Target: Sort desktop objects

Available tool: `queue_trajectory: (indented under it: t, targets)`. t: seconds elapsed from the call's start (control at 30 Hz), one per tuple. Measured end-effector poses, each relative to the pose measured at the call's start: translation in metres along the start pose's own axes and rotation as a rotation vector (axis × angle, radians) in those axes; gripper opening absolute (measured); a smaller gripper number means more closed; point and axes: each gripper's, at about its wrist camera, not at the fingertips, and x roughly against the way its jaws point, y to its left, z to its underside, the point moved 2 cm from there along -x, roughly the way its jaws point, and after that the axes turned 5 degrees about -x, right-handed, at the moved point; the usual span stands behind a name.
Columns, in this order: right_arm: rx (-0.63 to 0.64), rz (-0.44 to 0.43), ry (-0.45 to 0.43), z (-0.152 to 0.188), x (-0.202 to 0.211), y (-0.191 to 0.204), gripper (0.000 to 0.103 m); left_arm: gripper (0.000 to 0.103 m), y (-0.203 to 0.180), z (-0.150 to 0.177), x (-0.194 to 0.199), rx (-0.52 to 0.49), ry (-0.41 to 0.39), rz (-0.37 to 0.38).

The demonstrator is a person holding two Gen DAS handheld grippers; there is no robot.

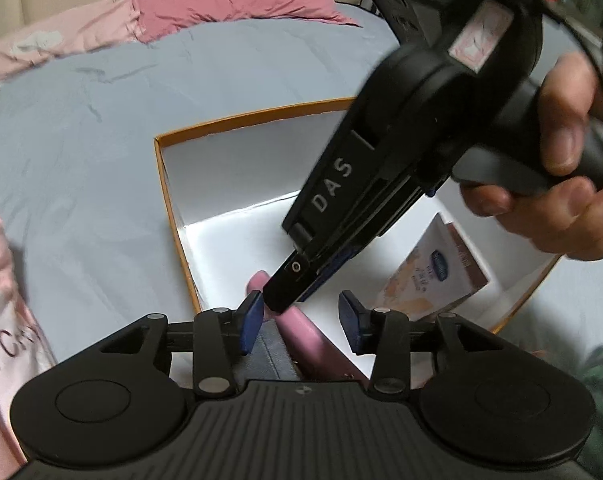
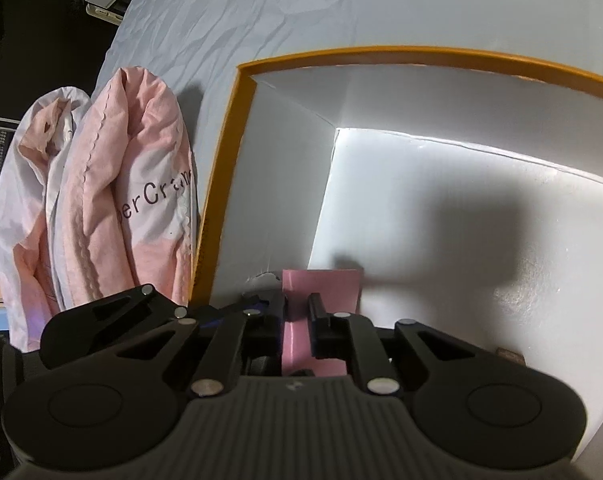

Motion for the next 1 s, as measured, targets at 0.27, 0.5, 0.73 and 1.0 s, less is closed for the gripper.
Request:
queue_trajectory:
  t: [0.27,0.5,0.73,1.0]
  targets:
    - [0.037,0.041,-0.053,0.014,0.015,0.011,0.019,0.040,-0.009,-0.006,-0.013,-0.106,0.014,-0.110]
    - [0.111,0.167,-0.244,0.041,0.084,0.010,0.021,0.036,-0.001,-0.008,-0.014,-0.107,0.013,-0.098]
    - [0.325,0.433,-0.216,0.054,0.112,-0.030,0.026,0.033,-0.001,0.001,-0.001,-0.079,0.009,-0.069]
    - [0.674,0.510,0.126,0.048,0.060,-0.057,0.014,0.032,-0.005,0.006,0.006,-0.065,0.006,-0.049]
